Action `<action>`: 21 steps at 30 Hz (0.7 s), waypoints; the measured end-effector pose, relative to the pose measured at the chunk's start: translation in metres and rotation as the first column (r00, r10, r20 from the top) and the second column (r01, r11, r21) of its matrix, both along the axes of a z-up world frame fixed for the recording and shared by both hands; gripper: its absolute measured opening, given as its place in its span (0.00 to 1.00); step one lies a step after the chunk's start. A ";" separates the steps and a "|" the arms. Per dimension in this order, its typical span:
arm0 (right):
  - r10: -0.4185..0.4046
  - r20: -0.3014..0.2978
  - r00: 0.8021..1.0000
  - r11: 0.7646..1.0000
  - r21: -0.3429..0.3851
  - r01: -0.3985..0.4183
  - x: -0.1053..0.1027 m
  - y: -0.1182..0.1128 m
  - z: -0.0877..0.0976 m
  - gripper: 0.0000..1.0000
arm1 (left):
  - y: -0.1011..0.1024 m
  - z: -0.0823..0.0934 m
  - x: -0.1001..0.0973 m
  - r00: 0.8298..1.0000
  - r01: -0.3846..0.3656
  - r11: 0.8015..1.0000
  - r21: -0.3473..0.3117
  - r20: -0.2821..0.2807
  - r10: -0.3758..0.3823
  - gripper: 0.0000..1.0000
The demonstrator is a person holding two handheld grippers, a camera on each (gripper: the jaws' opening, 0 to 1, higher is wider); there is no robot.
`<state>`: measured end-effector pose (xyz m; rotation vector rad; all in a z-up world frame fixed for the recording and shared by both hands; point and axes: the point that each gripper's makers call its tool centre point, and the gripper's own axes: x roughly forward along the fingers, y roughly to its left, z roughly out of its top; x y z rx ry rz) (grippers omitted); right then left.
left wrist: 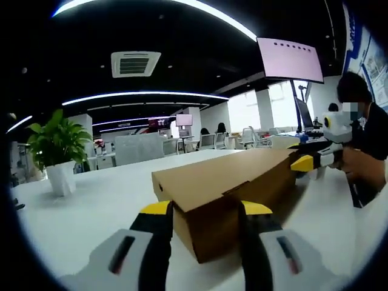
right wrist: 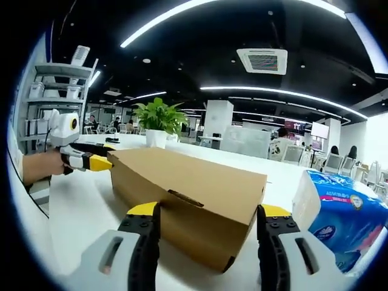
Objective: Operate the shoe box by opening the lid, removing the specified soft item, and placing it in the target area until the item is outside and the box remains undamaged.
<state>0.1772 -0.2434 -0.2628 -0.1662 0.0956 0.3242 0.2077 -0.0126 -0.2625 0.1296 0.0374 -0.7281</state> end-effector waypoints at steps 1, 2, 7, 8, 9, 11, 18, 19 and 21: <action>0.000 0.002 1.000 1.000 0.002 0.000 -0.001 0.000 0.000 0.65 | 0.000 0.000 -0.001 1.000 0.000 1.000 0.000 0.001 0.000 0.44; 0.000 0.003 1.000 1.000 0.002 0.000 -0.002 0.000 0.000 0.65 | 0.000 0.000 -0.003 1.000 0.000 1.000 0.001 0.002 0.000 0.44; -0.002 0.006 1.000 1.000 0.000 0.002 -0.009 0.000 0.001 0.65 | 0.000 0.001 -0.008 1.000 0.018 1.000 -0.001 -0.007 -0.018 0.42; -0.004 0.003 1.000 1.000 0.001 0.004 -0.010 0.000 0.001 0.65 | 0.001 0.002 -0.009 1.000 0.020 1.000 -0.006 -0.014 -0.021 0.42; -0.008 -0.002 1.000 1.000 -0.003 0.008 -0.012 0.002 0.001 0.65 | 0.001 0.002 -0.011 1.000 0.020 1.000 -0.013 -0.021 -0.020 0.42; -0.012 -0.003 1.000 1.000 -0.008 0.012 -0.015 0.002 0.001 0.65 | 0.000 0.001 -0.012 1.000 0.017 1.000 -0.010 -0.022 -0.018 0.42; -0.002 -0.006 1.000 1.000 -0.006 0.002 -0.027 -0.002 0.002 0.64 | -0.004 0.002 -0.025 1.000 0.016 1.000 -0.016 -0.025 -0.017 0.42; -0.002 -0.012 1.000 1.000 -0.002 0.002 -0.029 -0.003 0.002 0.64 | -0.005 0.002 -0.027 1.000 0.015 1.000 -0.014 -0.023 -0.015 0.43; -0.002 -0.016 1.000 1.000 -0.007 0.002 -0.034 -0.004 0.002 0.64 | -0.007 -0.001 -0.031 1.000 0.011 0.999 0.036 0.009 -0.011 0.43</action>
